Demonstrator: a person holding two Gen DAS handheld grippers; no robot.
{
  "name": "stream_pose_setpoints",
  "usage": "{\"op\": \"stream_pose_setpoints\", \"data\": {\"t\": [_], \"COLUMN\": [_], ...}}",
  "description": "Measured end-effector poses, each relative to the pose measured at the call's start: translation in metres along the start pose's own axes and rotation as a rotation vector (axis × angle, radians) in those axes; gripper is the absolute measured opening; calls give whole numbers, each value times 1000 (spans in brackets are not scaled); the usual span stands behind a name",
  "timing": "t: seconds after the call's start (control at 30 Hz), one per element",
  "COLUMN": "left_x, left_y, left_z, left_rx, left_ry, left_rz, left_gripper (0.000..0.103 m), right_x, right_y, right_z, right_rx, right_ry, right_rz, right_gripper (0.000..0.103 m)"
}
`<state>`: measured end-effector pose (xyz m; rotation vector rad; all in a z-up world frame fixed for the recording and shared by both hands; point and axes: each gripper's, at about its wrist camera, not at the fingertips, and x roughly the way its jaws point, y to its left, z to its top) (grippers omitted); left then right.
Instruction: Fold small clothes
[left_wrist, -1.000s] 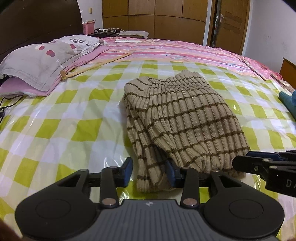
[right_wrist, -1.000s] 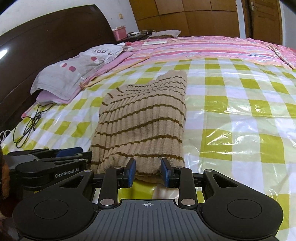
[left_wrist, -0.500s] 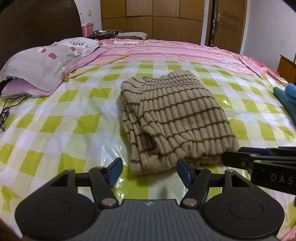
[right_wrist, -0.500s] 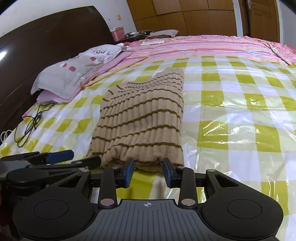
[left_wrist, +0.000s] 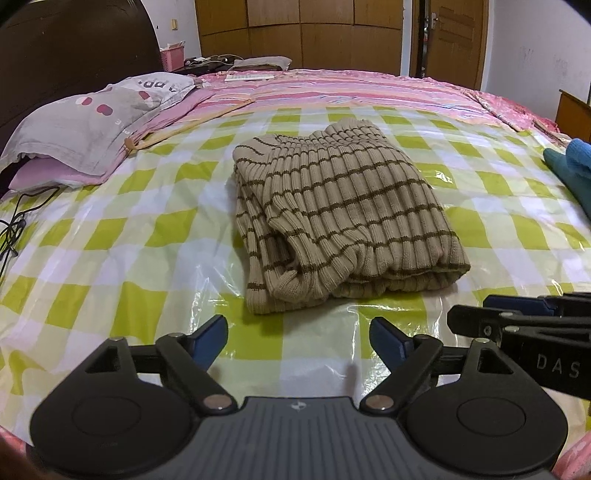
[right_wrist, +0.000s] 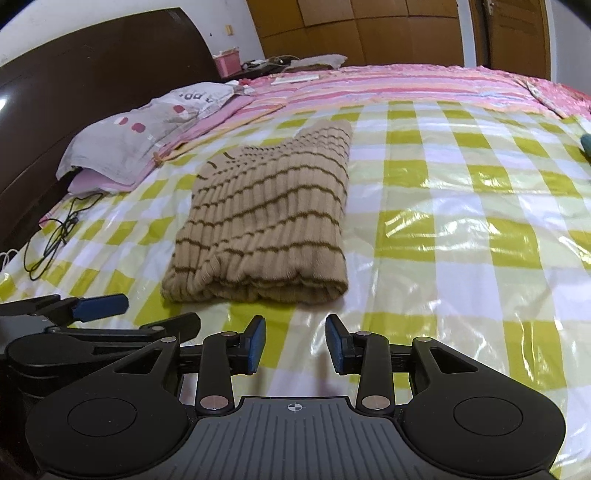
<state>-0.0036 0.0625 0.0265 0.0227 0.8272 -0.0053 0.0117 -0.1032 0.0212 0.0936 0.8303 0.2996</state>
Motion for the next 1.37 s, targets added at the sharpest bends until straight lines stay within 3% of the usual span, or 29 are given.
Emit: {"op": "stream_pose_setpoints", "data": {"t": [0.4, 1.37], "left_x": [-1, -2], "left_y": [-1, 3], "left_z": [-2, -6], "left_rx": [-15, -44], "left_ry": [17, 1], "left_rz": [14, 25], "left_gripper": [98, 98], "right_x": [-4, -4], "right_y": [-3, 1], "right_z": [-9, -10], "right_rx": [17, 15], "right_ry": [5, 4], "right_rz": [0, 4], "right_gripper": [35, 35]}}
